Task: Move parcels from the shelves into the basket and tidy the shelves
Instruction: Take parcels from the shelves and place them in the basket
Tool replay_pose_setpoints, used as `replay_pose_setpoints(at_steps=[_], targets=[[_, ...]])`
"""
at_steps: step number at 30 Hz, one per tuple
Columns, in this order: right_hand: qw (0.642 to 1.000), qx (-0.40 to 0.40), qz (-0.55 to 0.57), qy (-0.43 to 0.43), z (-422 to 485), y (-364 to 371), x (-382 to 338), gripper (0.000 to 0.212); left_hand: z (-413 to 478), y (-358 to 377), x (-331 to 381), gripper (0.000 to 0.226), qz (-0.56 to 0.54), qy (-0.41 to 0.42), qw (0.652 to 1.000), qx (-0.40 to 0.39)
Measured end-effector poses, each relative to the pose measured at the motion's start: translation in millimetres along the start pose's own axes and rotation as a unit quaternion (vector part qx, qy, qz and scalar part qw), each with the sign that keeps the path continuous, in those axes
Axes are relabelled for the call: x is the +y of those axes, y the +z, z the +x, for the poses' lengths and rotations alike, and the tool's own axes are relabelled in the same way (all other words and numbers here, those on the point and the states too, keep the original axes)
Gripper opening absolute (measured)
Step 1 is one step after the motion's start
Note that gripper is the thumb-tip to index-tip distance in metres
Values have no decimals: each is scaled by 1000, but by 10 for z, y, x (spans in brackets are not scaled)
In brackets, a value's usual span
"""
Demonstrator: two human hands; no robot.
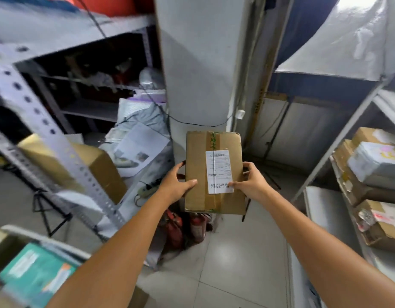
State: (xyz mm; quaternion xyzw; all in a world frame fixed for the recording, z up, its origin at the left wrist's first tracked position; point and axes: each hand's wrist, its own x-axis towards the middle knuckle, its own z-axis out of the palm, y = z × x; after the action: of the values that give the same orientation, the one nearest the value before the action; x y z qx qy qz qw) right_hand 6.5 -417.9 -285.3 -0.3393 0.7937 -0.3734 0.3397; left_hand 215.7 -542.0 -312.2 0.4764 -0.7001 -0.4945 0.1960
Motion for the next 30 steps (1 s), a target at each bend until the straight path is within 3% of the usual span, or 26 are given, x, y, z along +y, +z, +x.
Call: replay_pose_setpoints(at_steps=[9, 17, 30], targets=[[984, -145, -46, -92, -250, 508, -122, 88, -1023, -289, -381, 81, -73, -69, 984, 146], [951, -253, -96, -152, -734, 1243, -228, 83, -1989, -544, -918, 75, -105, -141, 951, 256], [894, -377, -143, -195, -1465, 3060, -924, 78, -3018, -1783, -2051, 73, -156, -210, 903, 341]])
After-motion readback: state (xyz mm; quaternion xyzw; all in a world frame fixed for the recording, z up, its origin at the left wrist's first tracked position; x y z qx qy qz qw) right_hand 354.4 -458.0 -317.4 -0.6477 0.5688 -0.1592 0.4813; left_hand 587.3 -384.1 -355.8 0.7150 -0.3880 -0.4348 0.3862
